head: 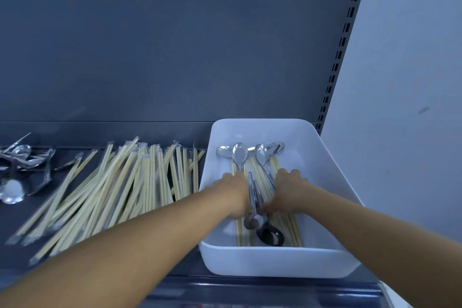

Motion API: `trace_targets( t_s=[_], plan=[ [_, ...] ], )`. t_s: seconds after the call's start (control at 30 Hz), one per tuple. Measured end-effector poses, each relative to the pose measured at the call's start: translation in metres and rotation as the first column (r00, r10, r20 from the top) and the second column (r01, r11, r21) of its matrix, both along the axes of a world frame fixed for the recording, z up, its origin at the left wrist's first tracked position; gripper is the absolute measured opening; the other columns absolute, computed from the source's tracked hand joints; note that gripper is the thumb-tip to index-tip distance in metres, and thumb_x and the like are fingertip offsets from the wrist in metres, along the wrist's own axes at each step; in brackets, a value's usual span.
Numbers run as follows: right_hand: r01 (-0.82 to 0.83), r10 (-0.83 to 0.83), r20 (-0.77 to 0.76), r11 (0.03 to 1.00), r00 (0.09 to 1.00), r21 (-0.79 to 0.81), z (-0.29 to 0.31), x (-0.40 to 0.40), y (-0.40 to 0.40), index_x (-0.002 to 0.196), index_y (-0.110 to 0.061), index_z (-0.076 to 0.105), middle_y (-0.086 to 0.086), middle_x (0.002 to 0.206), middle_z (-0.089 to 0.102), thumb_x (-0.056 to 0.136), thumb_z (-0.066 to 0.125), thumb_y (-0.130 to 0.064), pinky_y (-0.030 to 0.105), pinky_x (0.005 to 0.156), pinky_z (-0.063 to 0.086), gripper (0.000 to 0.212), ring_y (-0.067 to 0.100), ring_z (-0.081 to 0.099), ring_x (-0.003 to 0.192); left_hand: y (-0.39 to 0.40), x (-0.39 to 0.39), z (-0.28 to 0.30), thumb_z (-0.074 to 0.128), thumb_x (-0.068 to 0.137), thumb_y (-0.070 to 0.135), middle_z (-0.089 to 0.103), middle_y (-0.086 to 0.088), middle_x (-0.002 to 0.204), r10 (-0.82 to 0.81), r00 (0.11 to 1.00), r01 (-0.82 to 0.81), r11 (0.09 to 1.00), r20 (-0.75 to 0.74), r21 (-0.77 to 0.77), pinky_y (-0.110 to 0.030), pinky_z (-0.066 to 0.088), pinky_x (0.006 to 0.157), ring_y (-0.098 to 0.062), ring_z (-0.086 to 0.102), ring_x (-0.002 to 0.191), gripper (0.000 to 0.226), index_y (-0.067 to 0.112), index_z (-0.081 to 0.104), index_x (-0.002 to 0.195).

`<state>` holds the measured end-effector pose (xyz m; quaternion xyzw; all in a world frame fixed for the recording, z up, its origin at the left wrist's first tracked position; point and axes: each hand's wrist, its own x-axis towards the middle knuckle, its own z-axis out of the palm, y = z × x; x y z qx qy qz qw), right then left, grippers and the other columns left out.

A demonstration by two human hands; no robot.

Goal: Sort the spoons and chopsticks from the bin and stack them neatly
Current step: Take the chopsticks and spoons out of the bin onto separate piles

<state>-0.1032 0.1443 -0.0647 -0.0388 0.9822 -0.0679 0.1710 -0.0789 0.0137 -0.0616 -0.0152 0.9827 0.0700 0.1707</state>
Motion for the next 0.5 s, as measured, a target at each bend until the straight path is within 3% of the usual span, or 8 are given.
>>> trace_targets(
  t_s=[0.1,0.2,0.3,0.4,0.5],
  plan=[
    [-0.030,0.031,-0.010,0.998,0.999,0.056,0.003,-0.002,0.000,0.118,-0.005,0.039,0.010,0.118,0.039,0.079,0.067,-0.034,0.033,0.087,0.042,0.056,0.030,0.044,0.114,0.001,0.000,0.001,0.058,0.091,0.027,0.040,-0.015,0.128,0.006,1.000,-0.006,1.000,0.005,-0.005,-0.038,0.040,0.078,-0.037,0.049,0.114,0.055,0.007,0.030,0.133],
    [-0.054,0.055,-0.005,0.992,0.998,0.118,0.006,-0.007,0.004,0.084,-0.009,0.043,0.009,0.103,0.047,0.081,0.061,-0.021,0.025,0.068,0.043,0.022,0.023,0.051,0.096,0.000,-0.002,0.000,0.056,0.092,0.019,0.041,-0.015,0.129,0.010,1.000,-0.010,1.000,-0.007,-0.022,-0.039,0.042,0.082,-0.036,0.049,0.115,0.049,0.007,0.031,0.133],
    [0.004,-0.006,0.033,0.998,0.999,0.059,0.006,-0.012,0.009,0.062,-0.012,0.038,0.002,0.067,0.043,0.078,0.060,-0.013,0.019,0.046,0.035,0.027,0.014,0.044,0.055,0.000,-0.003,0.001,0.060,0.090,0.025,0.044,-0.014,0.127,0.018,1.000,-0.018,1.000,-0.001,0.015,-0.035,0.041,0.076,-0.034,0.052,0.112,0.053,0.006,0.033,0.132],
    [0.051,-0.052,0.029,0.998,0.998,0.028,0.008,-0.013,0.011,0.060,-0.012,0.039,0.002,0.059,0.041,0.076,0.059,-0.013,0.018,0.042,0.032,0.026,0.014,0.040,0.048,0.001,-0.002,0.006,0.066,0.085,0.036,0.054,-0.010,0.106,-0.027,0.999,0.026,0.998,0.022,0.055,-0.030,0.041,0.069,-0.028,0.056,0.095,0.052,0.004,0.046,0.121],
    [0.078,-0.077,0.072,0.997,0.994,-0.012,0.011,-0.011,0.010,0.062,-0.012,0.040,0.003,0.060,0.041,0.079,0.060,-0.017,0.020,0.042,0.033,0.026,0.015,0.041,0.047,0.009,-0.003,0.005,0.069,0.082,0.039,0.045,-0.002,0.073,-0.112,0.993,0.111,0.993,0.036,0.025,-0.027,0.039,0.057,-0.022,0.052,0.074,0.035,0.007,0.057,0.086]
  ],
)
